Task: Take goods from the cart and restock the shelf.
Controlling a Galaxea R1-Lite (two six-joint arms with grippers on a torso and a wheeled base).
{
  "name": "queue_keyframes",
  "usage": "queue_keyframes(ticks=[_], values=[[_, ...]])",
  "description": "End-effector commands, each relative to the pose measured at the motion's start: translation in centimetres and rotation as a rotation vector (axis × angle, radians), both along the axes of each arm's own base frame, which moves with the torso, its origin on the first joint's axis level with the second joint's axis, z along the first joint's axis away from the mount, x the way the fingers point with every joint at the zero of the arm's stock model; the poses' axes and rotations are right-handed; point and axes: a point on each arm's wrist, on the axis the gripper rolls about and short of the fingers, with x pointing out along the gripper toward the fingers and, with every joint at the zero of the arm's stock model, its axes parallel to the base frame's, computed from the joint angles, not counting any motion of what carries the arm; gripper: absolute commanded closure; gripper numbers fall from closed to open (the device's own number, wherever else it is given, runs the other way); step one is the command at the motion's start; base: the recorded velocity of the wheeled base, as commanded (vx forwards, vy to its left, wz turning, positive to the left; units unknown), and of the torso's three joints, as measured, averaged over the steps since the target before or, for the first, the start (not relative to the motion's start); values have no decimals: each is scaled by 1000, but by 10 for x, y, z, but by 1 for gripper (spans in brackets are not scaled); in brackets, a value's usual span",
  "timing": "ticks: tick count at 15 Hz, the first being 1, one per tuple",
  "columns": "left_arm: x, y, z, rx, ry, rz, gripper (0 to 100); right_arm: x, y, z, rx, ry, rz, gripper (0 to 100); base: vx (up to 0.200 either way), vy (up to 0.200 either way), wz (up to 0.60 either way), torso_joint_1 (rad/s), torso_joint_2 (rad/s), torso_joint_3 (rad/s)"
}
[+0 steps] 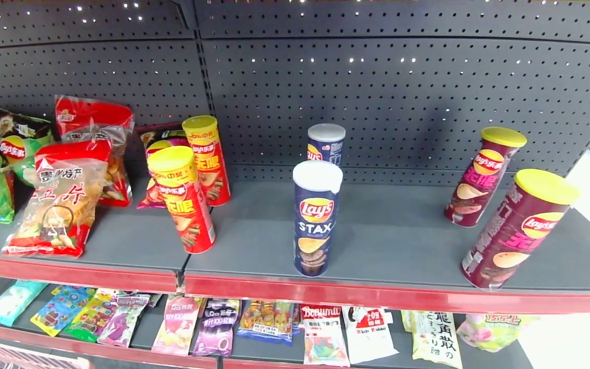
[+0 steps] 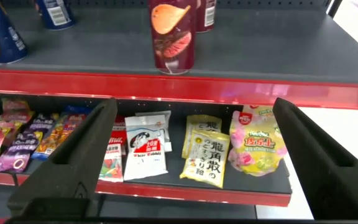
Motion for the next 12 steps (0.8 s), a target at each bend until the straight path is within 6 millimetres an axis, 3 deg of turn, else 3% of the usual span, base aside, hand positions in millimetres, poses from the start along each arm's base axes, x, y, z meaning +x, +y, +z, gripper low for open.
queue_keyframes(ticks=[1,6,9,12], values=[[0,0,0,0,-1,2,0,0,0,0,0,2,1,0,200,0,0,-7,2,-2],[0,0,0,0,0,2,0,0,0,0,-2,2,1,0,0,0,0,0,0,0],[0,0,0,0,0,2,0,0,0,0,-2,2,1,0,0,0,-600,-1,1,-1],[0,0,0,0,-1,2,0,0,0,0,0,2,2,0,0,0,0,0,0,0]])
